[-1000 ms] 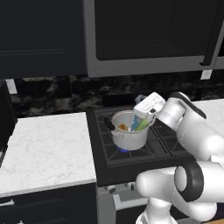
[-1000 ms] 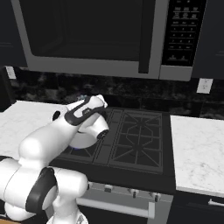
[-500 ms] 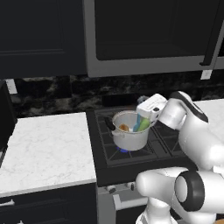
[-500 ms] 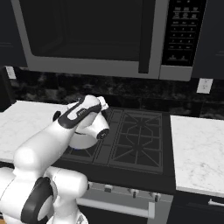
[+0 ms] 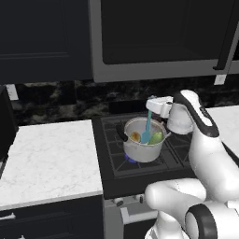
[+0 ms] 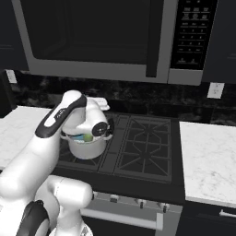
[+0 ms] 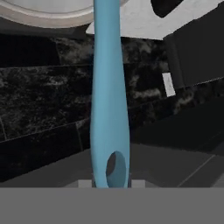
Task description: Put the corn and onion in the pot. Retrieve the spatula and lightly stir the vegetables in the pot.
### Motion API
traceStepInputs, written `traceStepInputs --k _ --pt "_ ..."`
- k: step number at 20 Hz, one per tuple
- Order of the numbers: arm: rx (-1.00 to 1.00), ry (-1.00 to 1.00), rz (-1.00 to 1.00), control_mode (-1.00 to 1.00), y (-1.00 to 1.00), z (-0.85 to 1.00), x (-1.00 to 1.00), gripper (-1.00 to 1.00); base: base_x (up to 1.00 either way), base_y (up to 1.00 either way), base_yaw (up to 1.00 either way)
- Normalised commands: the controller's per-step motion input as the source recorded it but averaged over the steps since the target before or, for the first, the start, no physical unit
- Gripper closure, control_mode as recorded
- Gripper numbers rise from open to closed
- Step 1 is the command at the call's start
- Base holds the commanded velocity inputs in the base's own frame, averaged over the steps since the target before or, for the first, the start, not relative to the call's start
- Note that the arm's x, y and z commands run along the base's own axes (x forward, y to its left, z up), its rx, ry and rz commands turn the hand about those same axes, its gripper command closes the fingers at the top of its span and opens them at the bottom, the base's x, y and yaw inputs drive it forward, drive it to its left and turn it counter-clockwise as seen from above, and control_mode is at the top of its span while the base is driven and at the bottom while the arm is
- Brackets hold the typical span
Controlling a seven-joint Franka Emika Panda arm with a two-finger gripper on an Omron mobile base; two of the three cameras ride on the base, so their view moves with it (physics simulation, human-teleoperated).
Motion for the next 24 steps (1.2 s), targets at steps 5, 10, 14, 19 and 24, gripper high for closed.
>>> traceStepInputs --k 5,10,14,19,24 --pt "0.21 0.05 0.0 -1.0 -0.07 -0.15 -0.02 1.0 0.0 0.0 0.0" --pt "0.05 -0.15 0.0 -1.0 -0.02 -0.2 0.38 1.0 0.0 0.0 0.0" --pt "0.02 -0.17 0.0 -1.0 0.0 -0.65 0.4 1.0 0.0 0.0 0.0" --pt "0.03 -0.14 0.03 -1.0 0.0 -0.98 0.18 1.0 0.0 0.0 0.0" --pt "-0.03 -0.17 0.01 -1.0 0.0 -0.52 0.08 1.0 0.0 0.0 0.0"
